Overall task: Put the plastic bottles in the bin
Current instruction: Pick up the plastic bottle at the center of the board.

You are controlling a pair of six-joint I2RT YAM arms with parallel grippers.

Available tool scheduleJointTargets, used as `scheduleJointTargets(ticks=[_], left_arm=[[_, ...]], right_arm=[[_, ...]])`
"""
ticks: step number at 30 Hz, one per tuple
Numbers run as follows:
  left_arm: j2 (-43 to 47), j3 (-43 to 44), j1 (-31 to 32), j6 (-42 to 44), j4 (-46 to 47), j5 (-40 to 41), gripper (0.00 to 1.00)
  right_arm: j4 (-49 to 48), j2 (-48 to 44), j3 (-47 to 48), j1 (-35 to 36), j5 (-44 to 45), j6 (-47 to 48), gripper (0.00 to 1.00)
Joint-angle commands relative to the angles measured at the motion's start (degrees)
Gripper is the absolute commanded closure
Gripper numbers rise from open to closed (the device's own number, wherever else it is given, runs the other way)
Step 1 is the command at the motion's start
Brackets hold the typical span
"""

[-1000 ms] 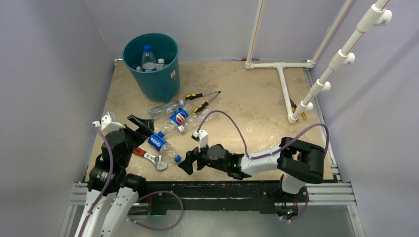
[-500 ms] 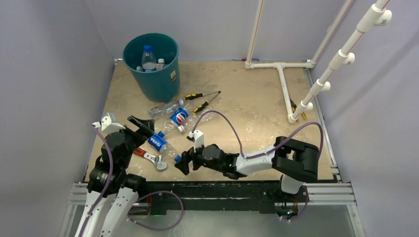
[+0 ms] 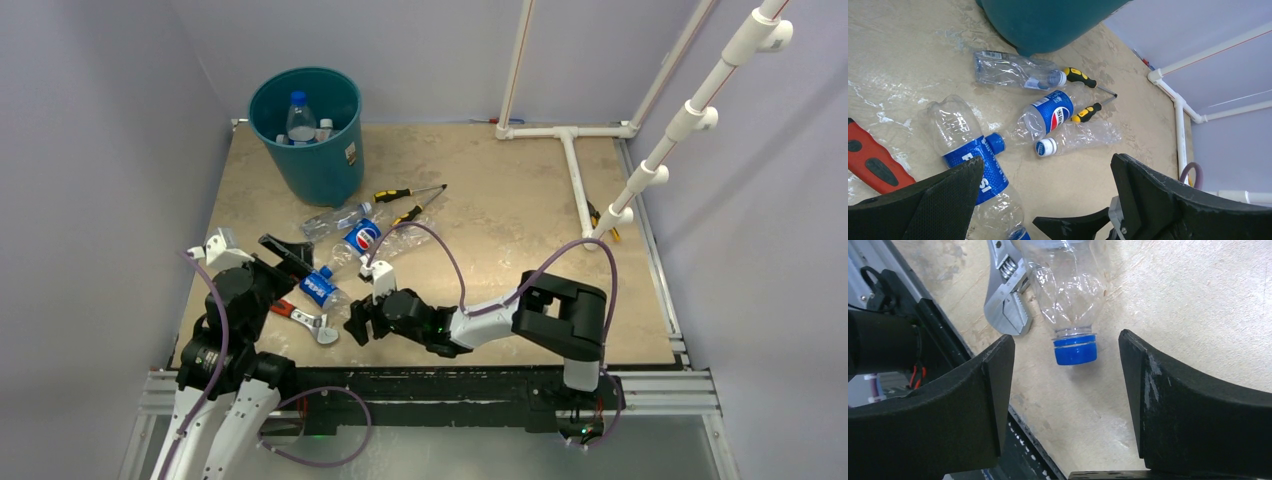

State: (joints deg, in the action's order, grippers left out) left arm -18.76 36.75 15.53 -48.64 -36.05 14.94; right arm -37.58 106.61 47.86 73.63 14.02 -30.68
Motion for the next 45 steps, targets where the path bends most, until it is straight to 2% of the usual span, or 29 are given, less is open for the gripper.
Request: scheduleJointTargets(ticks=[1,8,15,22,28,37,45], left_arm=[[0.31,-0.45,0.37,1.05,2.41,-0.7,0.01],[0.55,-0.54,0.6,1.09,2.54,-0.77,0.01],[0.86,-0.63,0.82,0.97,2.51,-0.79,0.01],[1.0,-0.59,0.99,1.13,2.65,-0.55,0.01],[1.3,0.04,1.24,1.08,1.75,-0.29,0.01],[1.85,0.0,1.86,1.43,2.06,0.53,0.01],[2.92,-0.37,2.55,1.27,2.48,0.62,0.01]], right_arm=[[2.04,1.84,3.33,0.38,1.83,1.18,0.26],[2.42,4.75,5.4,0.42,1.93,2.82,0.36],[1.85,5.63,5.8,0.39,1.51,3.81,0.53],[2.3,3.03,4.92,0.38,0.11,5.46,0.66],[4.1,-2.83,2.66,0.47,-3.35,6.92,0.79],[15.29,-17.71,-0.56,0.51,-3.04,10.59,1.0],[26.65,-28.72,-2.3,0.47,0.86,9.5,1.0]])
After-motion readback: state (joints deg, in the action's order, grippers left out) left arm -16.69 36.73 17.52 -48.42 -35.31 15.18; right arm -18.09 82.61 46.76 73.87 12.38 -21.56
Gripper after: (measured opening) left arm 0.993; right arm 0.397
